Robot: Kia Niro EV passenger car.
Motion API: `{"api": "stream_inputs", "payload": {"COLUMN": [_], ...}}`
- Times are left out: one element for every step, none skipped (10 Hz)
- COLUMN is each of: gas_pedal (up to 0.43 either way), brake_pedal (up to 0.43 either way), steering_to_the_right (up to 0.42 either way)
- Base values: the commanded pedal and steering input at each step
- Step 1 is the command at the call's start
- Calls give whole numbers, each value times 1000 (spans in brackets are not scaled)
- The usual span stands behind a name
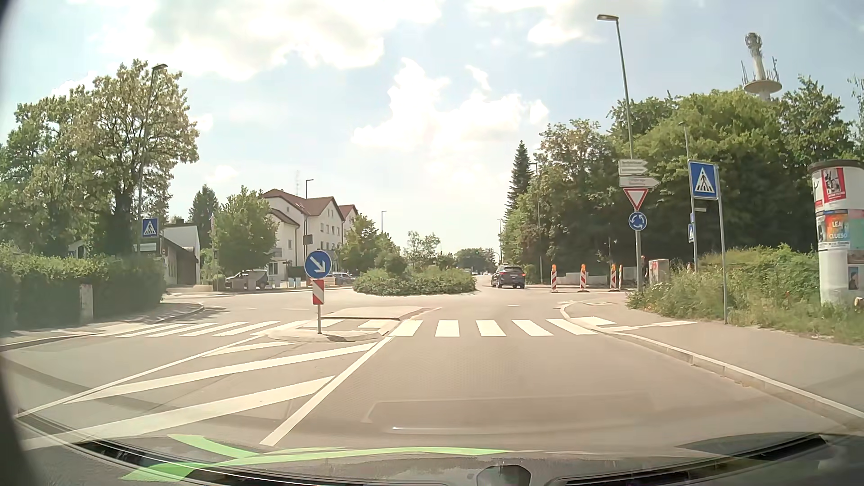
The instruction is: Follow the waypoints while adhering to traffic rules and regulations
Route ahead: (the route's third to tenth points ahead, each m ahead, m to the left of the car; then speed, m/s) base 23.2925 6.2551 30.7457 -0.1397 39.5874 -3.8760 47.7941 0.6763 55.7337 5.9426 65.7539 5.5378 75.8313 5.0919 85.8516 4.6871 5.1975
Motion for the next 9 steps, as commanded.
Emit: {"api": "stream_inputs", "payload": {"gas_pedal": [79,79,79,67,59,59,59,59,59], "brake_pedal": [0,0,0,0,0,0,0,0,0], "steering_to_the_right": [0,0,1,1,1,2,3,5,6]}}
